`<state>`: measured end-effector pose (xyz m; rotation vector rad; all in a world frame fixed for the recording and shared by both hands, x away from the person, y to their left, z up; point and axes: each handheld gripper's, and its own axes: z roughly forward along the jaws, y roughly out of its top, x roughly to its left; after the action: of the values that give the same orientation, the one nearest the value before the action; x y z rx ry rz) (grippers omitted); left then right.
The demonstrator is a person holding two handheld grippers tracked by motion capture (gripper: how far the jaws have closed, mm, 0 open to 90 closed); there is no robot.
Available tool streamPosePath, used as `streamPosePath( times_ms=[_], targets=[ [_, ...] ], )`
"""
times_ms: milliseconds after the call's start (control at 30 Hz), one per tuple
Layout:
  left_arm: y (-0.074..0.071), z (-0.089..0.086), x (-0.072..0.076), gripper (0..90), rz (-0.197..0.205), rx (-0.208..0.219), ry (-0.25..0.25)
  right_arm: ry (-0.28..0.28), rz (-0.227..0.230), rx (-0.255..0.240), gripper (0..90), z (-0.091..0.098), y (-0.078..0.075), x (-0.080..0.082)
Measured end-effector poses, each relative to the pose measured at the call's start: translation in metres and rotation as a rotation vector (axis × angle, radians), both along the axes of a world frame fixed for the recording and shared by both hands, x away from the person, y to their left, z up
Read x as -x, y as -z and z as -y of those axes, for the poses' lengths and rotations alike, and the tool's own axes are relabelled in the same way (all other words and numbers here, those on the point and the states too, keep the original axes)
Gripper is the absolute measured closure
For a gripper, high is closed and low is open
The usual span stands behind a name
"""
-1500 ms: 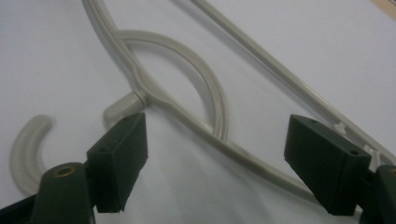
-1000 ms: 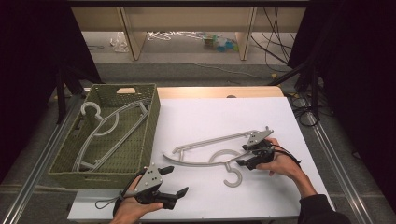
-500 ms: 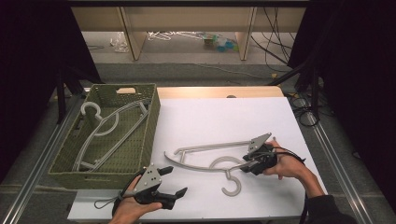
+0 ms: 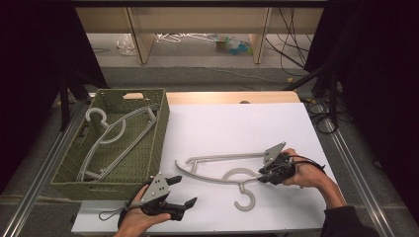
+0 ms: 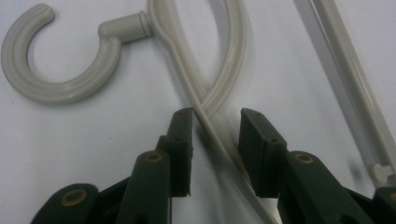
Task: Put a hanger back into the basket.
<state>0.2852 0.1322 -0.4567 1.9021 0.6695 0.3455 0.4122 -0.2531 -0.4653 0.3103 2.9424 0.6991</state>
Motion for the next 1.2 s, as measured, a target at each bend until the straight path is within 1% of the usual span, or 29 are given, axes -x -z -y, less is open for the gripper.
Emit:
streamPosePath(
  times_ms=[33, 67, 133, 167, 200, 333, 367, 433, 500, 600, 667, 700, 733, 767, 800, 833, 867, 933, 967, 1000, 1033, 1067, 1100, 1167, 1200],
  targets=[
    [0.001, 0.001, 0.001, 17.8, -0.005, 0.002, 0.001, 0.023, 0.006, 0.001, 60.2, 0.003, 0.0, -0.001],
    [0.001, 0.001, 0.001, 17.8, -0.005, 0.002, 0.001, 0.023, 0.006, 0.001, 60.2, 0.003, 0.0, -0.001],
    [0.0, 0.001, 0.0, 17.8, 0.001, -0.006, 0.009, 0.026, 0.005, 0.019, 61.4, 0.005, -0.001, -0.001],
    [0.0, 0.002, 0.0, 17.8, 0.0, -0.006, 0.007, 0.015, -0.001, 0.015, 63.8, 0.006, 0.0, -0.001],
    [0.0, 0.002, 0.0, 17.8, 0.0, -0.006, 0.007, 0.015, -0.001, 0.015, 63.8, 0.006, 0.0, -0.001],
    [0.001, 0.003, 0.0, 17.8, -0.004, 0.003, 0.011, -0.04, 0.014, 0.045, 68.0, 0.002, -0.002, 0.001],
    [0.001, 0.003, 0.0, 17.8, -0.004, 0.003, 0.012, -0.058, 0.026, 0.051, 70.1, 0.001, -0.002, 0.002],
    [0.001, 0.003, 0.0, 17.9, -0.005, 0.003, 0.012, -0.104, 0.042, 0.081, 75.7, -0.003, -0.003, 0.004],
    [0.0, 0.003, 0.0, 17.8, -0.002, -0.002, 0.011, -0.117, 0.039, 0.098, 79.0, -0.005, -0.004, 0.005],
    [0.0, 0.003, -0.001, 17.8, 0.0, 0.0, 0.01, -0.135, 0.046, 0.098, 80.3, -0.005, -0.004, 0.006],
    [0.0, 0.004, -0.002, 17.9, -0.006, 0.007, 0.012, -0.133, 0.043, 0.102, 79.9, -0.006, -0.004, 0.006],
    [0.0, 0.004, -0.002, 17.8, -0.001, 0.0, 0.014, -0.127, 0.047, 0.115, 79.0, -0.007, -0.005, 0.007],
    [0.0, 0.004, -0.003, 17.9, 0.003, -0.004, 0.014, -0.136, 0.051, 0.115, 76.5, -0.008, -0.005, 0.006],
    [0.0, 0.005, -0.003, 17.9, 0.001, -0.007, 0.013, -0.122, 0.057, 0.119, 74.4, -0.009, -0.005, 0.005],
    [0.001, 0.005, -0.004, 17.9, -0.001, -0.002, 0.018, -0.123, 0.054, 0.118, 73.3, -0.009, -0.005, 0.004],
    [0.001, 0.006, -0.005, 18.0, 0.003, -0.004, 0.019, -0.117, 0.052, 0.116, 73.1, -0.009, -0.005, 0.004],
    [0.0, 0.006, -0.004, 18.0, -0.001, -0.006, 0.012, -0.098, 0.045, 0.118, 73.0, -0.009, -0.005, 0.004],
    [0.0, 0.007, -0.005, 18.1, 0.002, -0.009, 0.015, -0.105, 0.046, 0.113, 72.5, -0.009, -0.006, 0.003],
    [0.001, 0.008, -0.006, 18.1, 0.0, -0.005, 0.018, -0.096, 0.033, 0.109, 72.5, -0.009, -0.006, 0.003],
    [0.0, 0.008, -0.007, 18.2, 0.005, -0.018, 0.014, -0.093, 0.027, 0.104, 72.6, -0.009, -0.005, 0.002],
    [0.0, 0.008, -0.007, 18.2, 0.001, -0.012, 0.015, -0.1, 0.029, 0.1, 71.6, -0.009, -0.005, 0.001],
    [0.001, 0.008, -0.007, 18.3, 0.0, -0.013, 0.015, -0.087, 0.026, 0.092, 70.6, -0.009, -0.005, 0.001],
    [0.001, 0.008, -0.007, 18.4, 0.0, -0.014, 0.015, -0.088, 0.022, 0.081, 70.6, -0.009, -0.005, 0.0],
    [0.001, 0.008, -0.007, 18.4, -0.002, -0.006, 0.012, -0.088, 0.016, 0.084, 70.4, -0.011, -0.004, -0.001],
    [0.001, 0.008, -0.007, 18.5, -0.007, -0.003, 0.007, -0.082, 0.014, 0.091, 72.2, -0.012, -0.004, 0.0]
  ],
)
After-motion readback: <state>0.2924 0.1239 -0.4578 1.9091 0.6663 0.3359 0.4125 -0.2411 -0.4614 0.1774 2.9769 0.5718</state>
